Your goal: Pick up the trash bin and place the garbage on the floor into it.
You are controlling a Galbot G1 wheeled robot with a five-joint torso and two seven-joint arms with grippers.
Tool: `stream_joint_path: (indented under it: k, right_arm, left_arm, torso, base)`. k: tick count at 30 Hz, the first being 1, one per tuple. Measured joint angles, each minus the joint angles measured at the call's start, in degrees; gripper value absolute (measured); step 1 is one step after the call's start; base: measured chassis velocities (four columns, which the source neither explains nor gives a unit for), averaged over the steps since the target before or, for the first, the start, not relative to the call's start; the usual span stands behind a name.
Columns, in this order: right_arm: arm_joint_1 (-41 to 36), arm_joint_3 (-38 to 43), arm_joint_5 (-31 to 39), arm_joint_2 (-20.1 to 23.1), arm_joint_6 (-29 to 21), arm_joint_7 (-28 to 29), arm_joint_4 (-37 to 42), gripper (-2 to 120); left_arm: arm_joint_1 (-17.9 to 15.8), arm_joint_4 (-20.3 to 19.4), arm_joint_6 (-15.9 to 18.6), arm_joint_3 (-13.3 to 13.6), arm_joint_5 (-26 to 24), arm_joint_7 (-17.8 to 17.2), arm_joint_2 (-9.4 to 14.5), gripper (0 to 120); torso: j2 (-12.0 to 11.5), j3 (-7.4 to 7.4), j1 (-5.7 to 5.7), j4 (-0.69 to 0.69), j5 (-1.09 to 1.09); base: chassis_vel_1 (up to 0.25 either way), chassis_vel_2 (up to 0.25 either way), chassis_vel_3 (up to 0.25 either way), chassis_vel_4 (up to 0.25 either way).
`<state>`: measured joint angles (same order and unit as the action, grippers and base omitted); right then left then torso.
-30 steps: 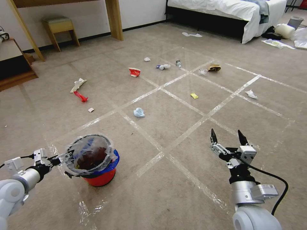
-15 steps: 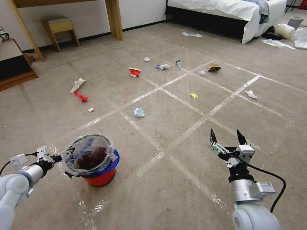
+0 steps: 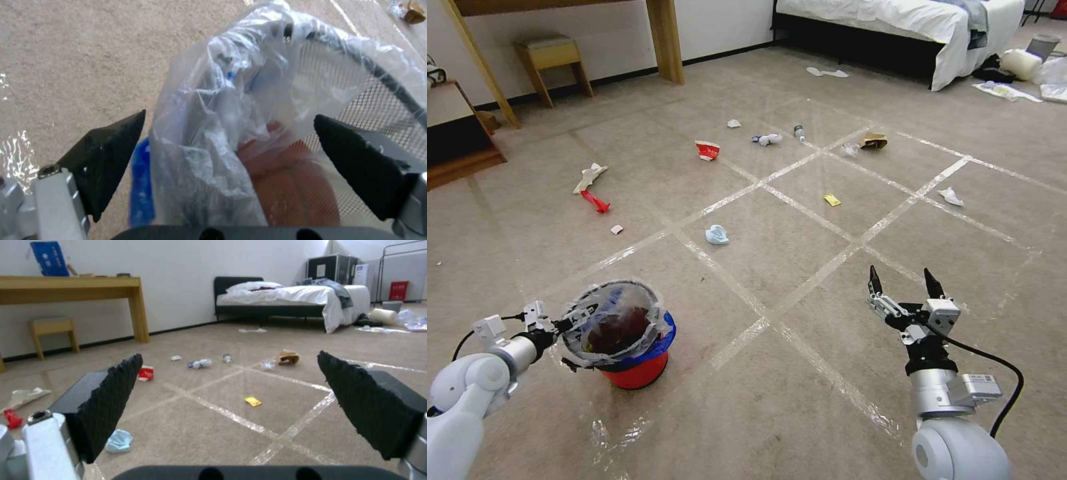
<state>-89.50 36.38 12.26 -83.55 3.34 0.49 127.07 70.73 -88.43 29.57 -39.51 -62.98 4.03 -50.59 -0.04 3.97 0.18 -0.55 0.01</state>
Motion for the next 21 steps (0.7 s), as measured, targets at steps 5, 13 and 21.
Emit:
stream_joint_path:
  k: [5,13,21]
  right_arm:
    - [-0.01,-0.27,-0.13,-0.11,0.26,0.02,-0.34,100]
    - [0.11,-0.59,-0.37,-0.26,0.75,0.02,-0.79,100]
    - [0.09,-0.60,-0.44,-0.44,1.35,0.02,-0.88,100]
  left_arm:
    - [1.23,0.01,-0.03,-0.09,-0.01,0.05,0.34,100]
    - [1.75,-0.31,-0.20,0.30,0.13,0.08,0.78,91]
    - [2.95,-1.14,-0.25,1.45,1.02,0.22,2.09,62]
  torso:
    - [0.00,0.00,0.00,0.02,0.01]
    - [0.01,0.00,0.00,0.01,0.02]
    - [0.01,-0.01,0.00,0.01,0.04]
  base:
    - [0.000,0.000,0.000,0.000]
    - [0.000,0.000,0.000,0.000]
    - [0.000,0.000,0.000,0.000]
